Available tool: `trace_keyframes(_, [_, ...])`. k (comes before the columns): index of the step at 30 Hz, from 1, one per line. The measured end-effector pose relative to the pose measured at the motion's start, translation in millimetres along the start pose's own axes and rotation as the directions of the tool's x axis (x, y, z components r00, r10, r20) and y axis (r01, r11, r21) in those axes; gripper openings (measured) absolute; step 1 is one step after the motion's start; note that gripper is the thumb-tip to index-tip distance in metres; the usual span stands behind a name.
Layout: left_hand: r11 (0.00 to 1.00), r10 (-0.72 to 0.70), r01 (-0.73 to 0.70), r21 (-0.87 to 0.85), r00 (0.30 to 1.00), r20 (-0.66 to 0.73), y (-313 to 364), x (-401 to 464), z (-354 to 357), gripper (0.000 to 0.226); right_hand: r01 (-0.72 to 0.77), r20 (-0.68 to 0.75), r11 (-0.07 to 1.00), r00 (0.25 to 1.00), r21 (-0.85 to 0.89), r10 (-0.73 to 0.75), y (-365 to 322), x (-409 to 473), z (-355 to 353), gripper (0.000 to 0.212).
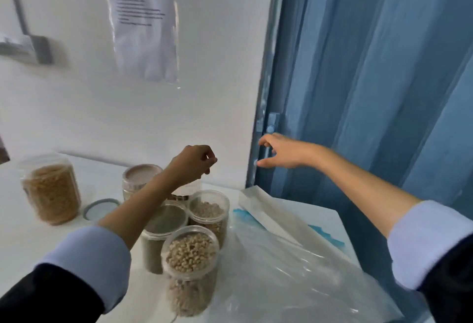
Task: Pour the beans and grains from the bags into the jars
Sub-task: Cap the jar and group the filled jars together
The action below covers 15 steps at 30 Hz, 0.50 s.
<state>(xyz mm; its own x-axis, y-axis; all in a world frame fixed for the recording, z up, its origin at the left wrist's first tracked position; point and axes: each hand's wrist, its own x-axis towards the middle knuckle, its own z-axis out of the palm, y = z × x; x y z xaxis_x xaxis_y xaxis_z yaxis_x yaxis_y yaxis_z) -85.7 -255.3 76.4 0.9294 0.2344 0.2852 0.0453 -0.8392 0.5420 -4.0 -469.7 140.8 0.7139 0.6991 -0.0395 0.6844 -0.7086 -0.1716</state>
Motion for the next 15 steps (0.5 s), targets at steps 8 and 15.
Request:
trace_keyframes(8, [0.996, -0.069, 0.072, 0.045, 0.995, -0.073, -129.9, -36.1, -122.5, 0.011, 0.187, 0.048, 0.982, 0.981, 0.004, -0.187, -179.6, 107.0, 25.1, 0.054])
trace_keyframes(15, [0.969, -0.043, 0.108, 0.222, 0.959, -0.28, -247.7, -32.5, -185.5, 0.019, 0.243, 0.235, 0.968, 0.946, -0.054, -0.224, -307.5, 197.8, 105.8, 0.049])
